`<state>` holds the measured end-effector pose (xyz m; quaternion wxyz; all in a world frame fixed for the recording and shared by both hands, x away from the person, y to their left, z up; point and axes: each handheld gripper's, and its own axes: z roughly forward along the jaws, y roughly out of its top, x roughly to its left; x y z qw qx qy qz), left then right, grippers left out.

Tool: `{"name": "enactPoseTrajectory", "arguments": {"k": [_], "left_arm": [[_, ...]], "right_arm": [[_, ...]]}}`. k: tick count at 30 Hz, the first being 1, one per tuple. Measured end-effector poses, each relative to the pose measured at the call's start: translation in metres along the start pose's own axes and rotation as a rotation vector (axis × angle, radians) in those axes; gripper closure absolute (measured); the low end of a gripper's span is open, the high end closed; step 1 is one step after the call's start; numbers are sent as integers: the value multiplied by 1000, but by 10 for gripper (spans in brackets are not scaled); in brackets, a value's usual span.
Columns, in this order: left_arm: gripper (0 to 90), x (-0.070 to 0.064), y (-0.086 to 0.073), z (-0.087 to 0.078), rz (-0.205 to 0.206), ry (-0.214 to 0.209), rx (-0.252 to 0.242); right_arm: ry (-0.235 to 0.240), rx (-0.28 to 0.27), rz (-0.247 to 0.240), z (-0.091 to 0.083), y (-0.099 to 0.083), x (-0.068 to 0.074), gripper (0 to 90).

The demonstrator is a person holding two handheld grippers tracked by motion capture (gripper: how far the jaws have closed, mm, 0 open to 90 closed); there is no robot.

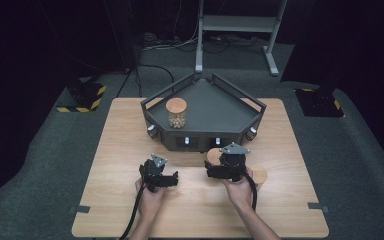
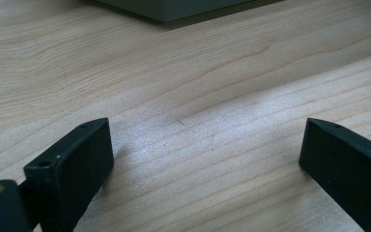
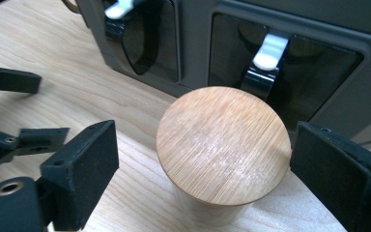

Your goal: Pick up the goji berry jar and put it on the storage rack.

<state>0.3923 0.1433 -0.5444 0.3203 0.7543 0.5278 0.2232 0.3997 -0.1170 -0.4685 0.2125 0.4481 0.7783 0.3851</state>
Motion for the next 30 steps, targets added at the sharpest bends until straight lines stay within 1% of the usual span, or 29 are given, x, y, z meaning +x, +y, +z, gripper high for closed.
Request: {"name": "enactPoseTrajectory", "arguments": {"k": [10,13,19,22,27,30], "left_arm": [[53,0,0,0,1,0,0],[53,0,0,0,0,-1,0],[53,0,0,0,1,-1,0],[53,0,0,0,2,-1,0],[53,0,0,0,2,-2,0],[52,0,0,0,3,-2,0]], "right_arm": [[-36,48,39,17,-9,1,105],[-53,44,39,21,-11,4,107],[-76,46,61,26,-11,5,125],[-89,42,70,28,-12,6,152],[-114,22,85,30,-15,5,227],[-115,15,91,31,-17,4,237]]}}
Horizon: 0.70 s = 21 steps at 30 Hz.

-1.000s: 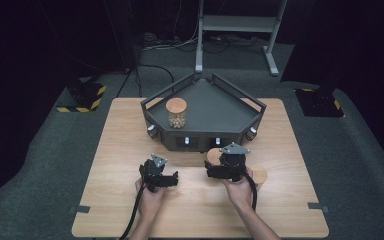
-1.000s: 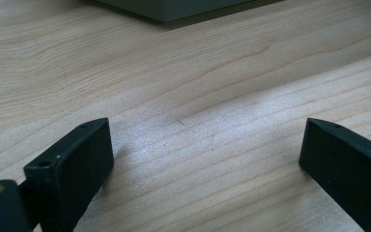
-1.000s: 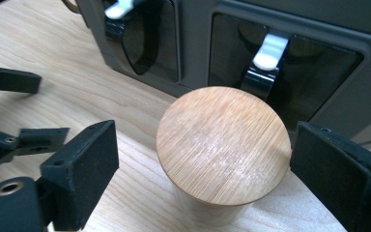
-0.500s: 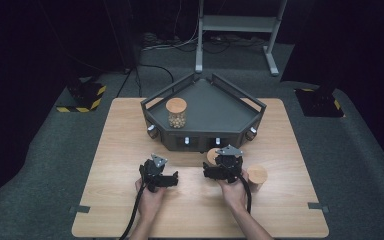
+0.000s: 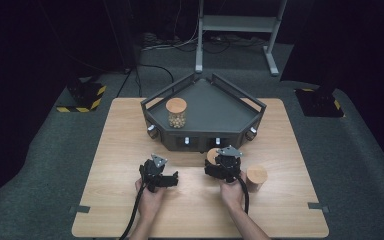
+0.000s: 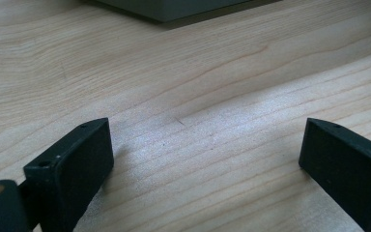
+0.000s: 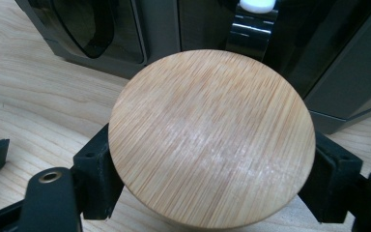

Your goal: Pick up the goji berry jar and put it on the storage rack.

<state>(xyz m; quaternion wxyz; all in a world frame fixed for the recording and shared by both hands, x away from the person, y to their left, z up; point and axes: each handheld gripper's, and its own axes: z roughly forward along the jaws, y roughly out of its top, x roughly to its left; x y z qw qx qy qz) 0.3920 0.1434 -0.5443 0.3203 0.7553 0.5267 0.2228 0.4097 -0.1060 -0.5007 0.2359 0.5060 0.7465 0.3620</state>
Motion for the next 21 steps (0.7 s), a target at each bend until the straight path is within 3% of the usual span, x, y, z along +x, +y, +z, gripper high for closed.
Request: {"name": "enactPoseTrajectory", "arguments": {"k": [6,17,21], "left_arm": [[53,0,0,0,0,0,0],[52,0,0,0,-1,0,0],[52,0,0,0,-1,0,0]], "right_arm": [[-26,-16,-21,-1,-2,3,255],[-26,-17,-28,-3,-1,3,257],[-21,-25,-55,-8,1,5,257]]}}
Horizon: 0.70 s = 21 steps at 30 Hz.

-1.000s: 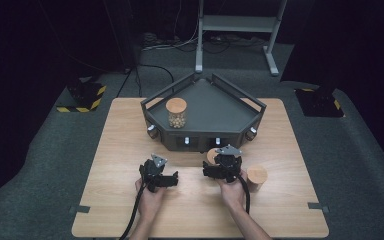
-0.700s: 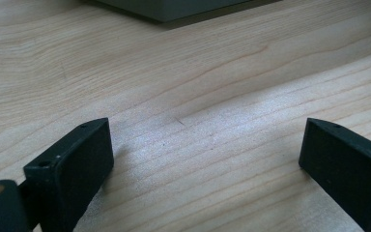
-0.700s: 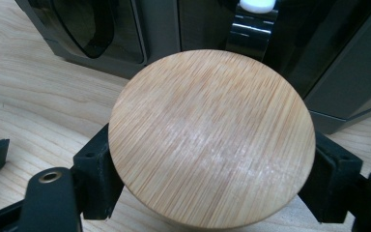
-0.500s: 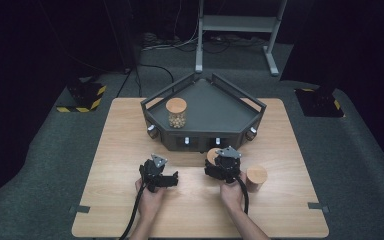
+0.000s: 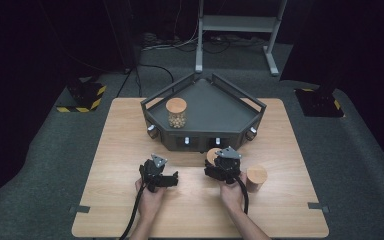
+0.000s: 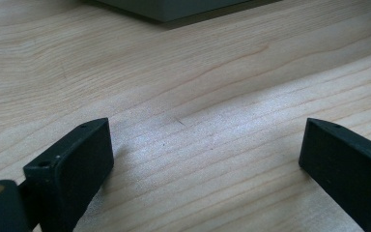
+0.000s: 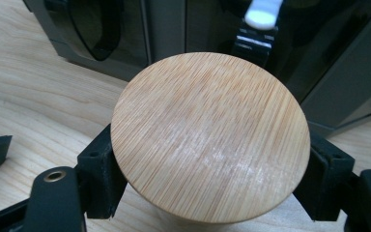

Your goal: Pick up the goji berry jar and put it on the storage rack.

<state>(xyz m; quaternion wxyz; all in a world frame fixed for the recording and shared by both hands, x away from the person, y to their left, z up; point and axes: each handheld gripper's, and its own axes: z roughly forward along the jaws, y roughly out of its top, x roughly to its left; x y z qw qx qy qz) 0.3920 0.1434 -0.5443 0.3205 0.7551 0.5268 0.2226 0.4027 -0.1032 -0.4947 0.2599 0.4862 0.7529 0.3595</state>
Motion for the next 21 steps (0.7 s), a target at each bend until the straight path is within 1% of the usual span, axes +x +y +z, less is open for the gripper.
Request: {"name": "enactPoseTrajectory", "arguments": {"k": [8,15,21], "left_arm": [[52,0,0,0,0,0,0],[52,0,0,0,0,0,0],[52,0,0,0,0,0,0]], "right_arm": [[21,-33,-13,-14,8,0,257],[49,-41,-8,-24,12,-3,256],[70,-51,8,-31,15,-6,256]]}}
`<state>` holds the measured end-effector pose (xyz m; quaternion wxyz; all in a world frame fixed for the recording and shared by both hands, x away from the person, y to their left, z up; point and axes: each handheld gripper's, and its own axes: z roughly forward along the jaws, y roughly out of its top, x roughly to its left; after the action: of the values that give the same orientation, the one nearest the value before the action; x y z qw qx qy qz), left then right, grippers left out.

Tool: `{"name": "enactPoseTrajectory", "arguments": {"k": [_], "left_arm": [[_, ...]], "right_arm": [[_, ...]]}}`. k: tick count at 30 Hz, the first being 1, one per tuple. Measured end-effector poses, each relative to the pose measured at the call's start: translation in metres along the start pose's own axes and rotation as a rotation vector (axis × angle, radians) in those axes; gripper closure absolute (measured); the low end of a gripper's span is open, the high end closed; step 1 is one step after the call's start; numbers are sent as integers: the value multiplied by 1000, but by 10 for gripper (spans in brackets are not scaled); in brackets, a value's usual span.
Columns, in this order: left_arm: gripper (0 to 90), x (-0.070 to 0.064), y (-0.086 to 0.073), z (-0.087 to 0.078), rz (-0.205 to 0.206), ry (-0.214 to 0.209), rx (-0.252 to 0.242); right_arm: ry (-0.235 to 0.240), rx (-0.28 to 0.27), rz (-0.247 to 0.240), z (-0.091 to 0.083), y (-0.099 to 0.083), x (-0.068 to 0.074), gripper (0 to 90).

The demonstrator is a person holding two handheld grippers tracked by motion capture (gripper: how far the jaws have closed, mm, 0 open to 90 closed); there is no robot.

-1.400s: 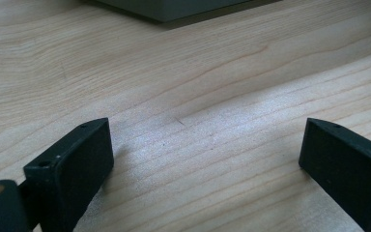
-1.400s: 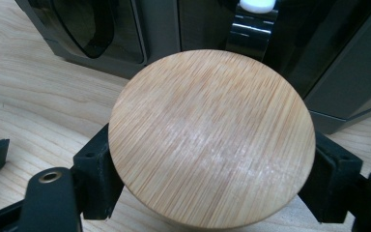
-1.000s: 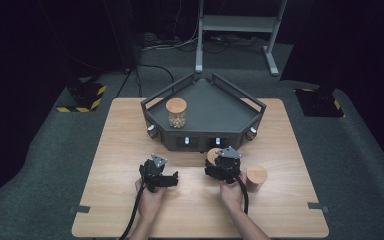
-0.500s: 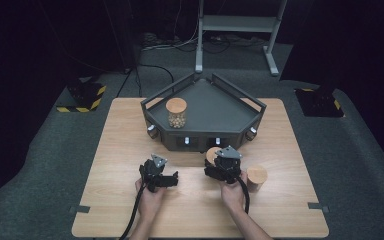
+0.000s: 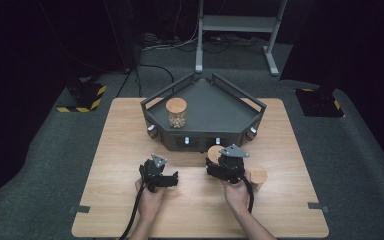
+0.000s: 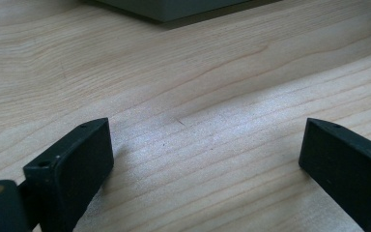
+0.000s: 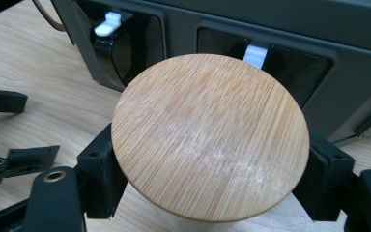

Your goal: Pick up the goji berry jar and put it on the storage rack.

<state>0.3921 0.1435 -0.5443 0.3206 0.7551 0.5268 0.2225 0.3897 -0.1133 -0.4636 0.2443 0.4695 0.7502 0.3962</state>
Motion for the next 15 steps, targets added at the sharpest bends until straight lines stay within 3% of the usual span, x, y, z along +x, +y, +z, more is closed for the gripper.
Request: {"name": "enactPoseTrajectory", "arguments": {"k": [15], "left_arm": [[51,0,0,0,0,0,0]], "right_arm": [[19,-15,10,-17,16,-4,256]]}}
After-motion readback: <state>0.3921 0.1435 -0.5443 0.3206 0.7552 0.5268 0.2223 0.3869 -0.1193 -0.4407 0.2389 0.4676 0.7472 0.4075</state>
